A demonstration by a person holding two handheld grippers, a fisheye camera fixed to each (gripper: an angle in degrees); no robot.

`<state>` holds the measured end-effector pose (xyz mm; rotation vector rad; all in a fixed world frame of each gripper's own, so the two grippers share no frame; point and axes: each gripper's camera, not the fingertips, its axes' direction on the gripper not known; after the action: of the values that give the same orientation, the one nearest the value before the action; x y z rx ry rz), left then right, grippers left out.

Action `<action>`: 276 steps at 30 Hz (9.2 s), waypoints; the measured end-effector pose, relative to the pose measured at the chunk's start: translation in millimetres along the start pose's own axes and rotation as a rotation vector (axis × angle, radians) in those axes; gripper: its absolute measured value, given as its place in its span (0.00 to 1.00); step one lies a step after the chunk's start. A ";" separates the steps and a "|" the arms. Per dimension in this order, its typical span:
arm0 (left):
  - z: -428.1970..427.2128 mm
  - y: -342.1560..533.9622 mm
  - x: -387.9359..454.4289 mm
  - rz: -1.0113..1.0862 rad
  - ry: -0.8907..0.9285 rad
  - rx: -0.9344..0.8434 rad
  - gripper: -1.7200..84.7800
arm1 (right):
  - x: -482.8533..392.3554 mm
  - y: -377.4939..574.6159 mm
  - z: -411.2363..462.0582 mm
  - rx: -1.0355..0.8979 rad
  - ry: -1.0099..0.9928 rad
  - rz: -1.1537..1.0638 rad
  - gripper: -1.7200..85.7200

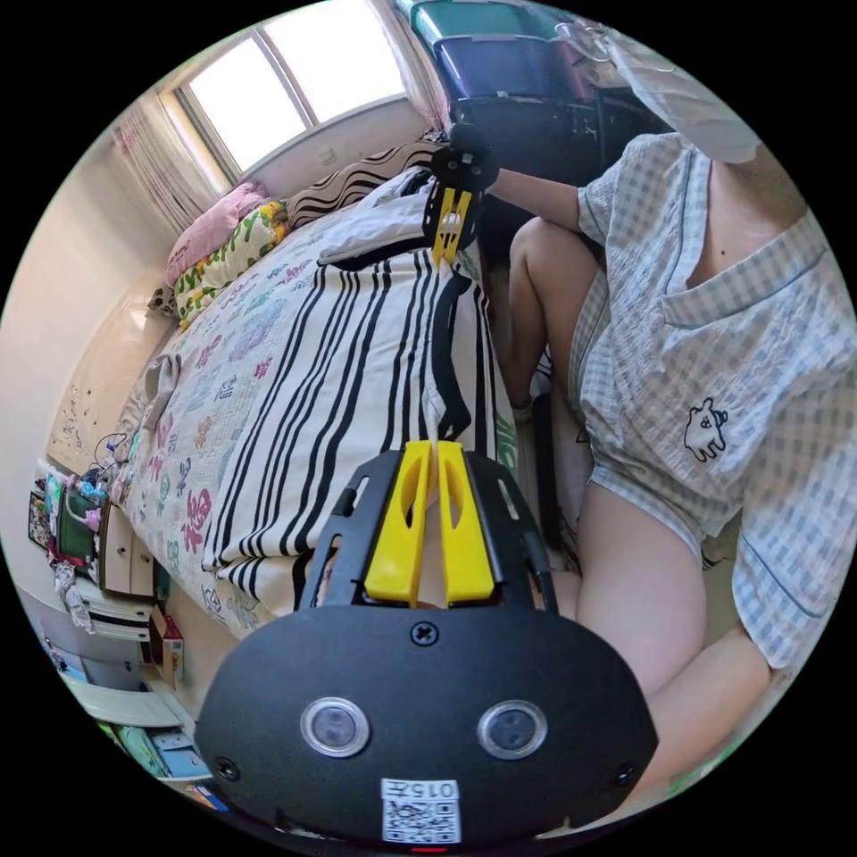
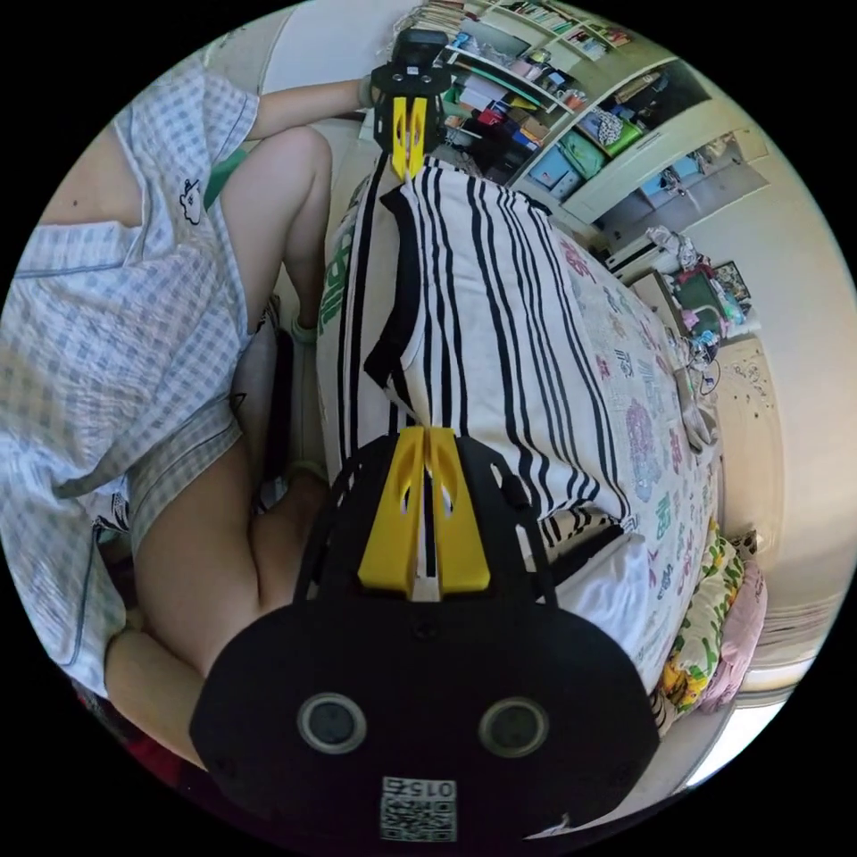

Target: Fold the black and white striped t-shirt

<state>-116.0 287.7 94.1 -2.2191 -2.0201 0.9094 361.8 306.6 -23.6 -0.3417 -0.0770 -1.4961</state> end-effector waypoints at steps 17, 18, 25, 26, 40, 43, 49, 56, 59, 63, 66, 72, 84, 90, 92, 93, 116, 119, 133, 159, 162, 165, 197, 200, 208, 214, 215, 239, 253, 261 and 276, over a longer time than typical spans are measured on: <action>-33.0 33.2 -46.2 -0.169 0.072 0.131 0.03 | 125.6 31.0 -41.9 0.258 -0.138 0.488 0.05; -50.5 49.6 -62.7 -0.284 -0.024 0.238 0.03 | 150.3 46.1 -42.8 0.327 -0.122 0.640 0.04; -39.6 137.4 -166.5 -0.995 -0.133 0.443 0.08 | 257.8 74.8 8.3 0.244 -0.258 1.137 0.09; -35.8 137.5 -170.2 -1.011 -0.119 0.451 0.08 | 260.2 69.5 9.7 0.228 -0.266 1.121 0.09; 69.8 -192.8 -161.7 -0.403 -0.028 0.164 0.11 | 213.0 39.6 -30.0 0.142 -0.429 0.807 0.12; 117.8 -264.9 -172.5 -0.371 0.031 0.094 0.11 | 215.3 49.5 -28.9 0.152 -0.456 0.812 0.13; 216.4 -333.8 -202.9 -0.444 0.028 -0.129 0.09 | 212.2 58.4 -34.2 0.152 -0.438 0.775 0.10; 238.5 -334.9 -226.8 -0.533 0.118 -0.083 0.03 | 203.0 79.7 -49.9 0.213 -0.462 0.689 0.02; 231.7 -328.5 -234.2 -0.579 0.140 -0.035 0.02 | 195.9 85.9 -59.1 0.224 -0.469 0.642 0.01; 225.0 -319.3 -234.3 -0.607 0.031 -0.010 0.02 | 182.2 80.0 -63.1 0.183 -0.478 0.550 0.01; 239.2 -314.5 -235.3 -0.604 0.118 -0.057 0.02 | 187.7 80.3 -47.8 0.111 -0.479 0.592 0.01; 233.2 -314.4 -233.6 -0.576 0.139 0.002 0.02 | 190.0 92.3 -42.2 0.148 -0.535 0.619 0.01; 236.4 -305.6 -234.5 -0.580 0.131 -0.040 0.02 | 161.1 94.3 -48.6 0.082 -0.551 0.486 0.01; 132.6 -237.0 -233.5 -0.640 0.177 0.274 0.02 | 168.5 128.6 -101.5 0.579 -0.329 0.656 0.01; 82.0 -194.8 -224.7 -0.648 0.150 0.343 0.03 | 170.8 121.8 -102.1 0.657 -0.256 0.685 0.01; 47.5 -161.0 -214.6 -0.670 0.101 0.371 0.03 | 171.2 108.4 -99.2 0.675 -0.224 0.661 0.01; -54.6 105.6 -61.1 -0.961 0.089 0.230 0.11 | 265.2 -350.7 113.2 0.116 -0.210 0.498 0.14; -56.8 110.2 -59.4 -0.953 0.153 0.287 0.11 | 274.5 -379.8 142.2 0.007 -0.284 0.505 0.14; -83.9 110.5 -42.5 -0.829 0.084 0.204 0.04 | 254.1 -420.6 146.1 0.000 -0.198 0.439 0.07; -100.7 107.7 -156.8 -1.261 -0.253 0.351 0.15 | 276.4 -56.5 40.5 -0.046 -0.020 1.045 0.15; -86.6 100.6 -171.4 -1.304 -0.361 0.311 0.15 | 279.5 -57.7 42.3 -0.037 0.010 1.062 0.14; -73.6 90.3 -191.1 -1.305 -0.343 0.295 0.16 | 281.6 -73.0 54.4 -0.118 0.004 0.984 0.16; -61.0 70.9 -190.6 -1.123 -0.241 0.345 0.03 | 305.1 -4.0 -46.2 0.268 -0.018 1.065 0.02; -67.6 69.6 -187.1 -1.112 -0.281 0.355 0.03 | 315.6 -0.4 -41.3 0.248 -0.049 1.052 0.02; -13.3 76.2 -205.3 -1.135 -0.375 0.077 0.05 | 309.1 37.5 4.5 0.142 -0.176 1.082 0.08; -34.4 75.2 -178.3 -1.148 -0.484 0.016 0.09 | 235.7 54.0 -54.5 0.275 -0.186 0.853 0.11; -43.4 74.1 -170.2 -1.138 -0.499 0.039 0.09 | 224.0 51.4 -59.2 0.283 -0.214 0.806 0.11; -44.0 5.9 8.5 -0.346 -0.037 -0.019 0.02 | 38.5 25.8 -59.7 0.058 -0.166 0.277 0.01; -102.0 53.7 -1.0 -0.385 -0.103 0.177 0.03 | 122.2 76.9 -108.0 0.300 -0.211 0.571 0.07; -109.5 98.2 -69.5 -0.774 -0.087 0.390 0.03 | 183.2 94.2 -45.1 0.167 -0.420 0.859 0.11; -90.6 95.2 -140.1 -0.924 -0.031 0.263 0.06 | 232.0 102.1 -93.2 0.396 -0.399 0.934 0.10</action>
<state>8.0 177.1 190.4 -0.9344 -2.3591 0.9672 466.5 62.0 -69.8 -0.2870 -0.4596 -0.4560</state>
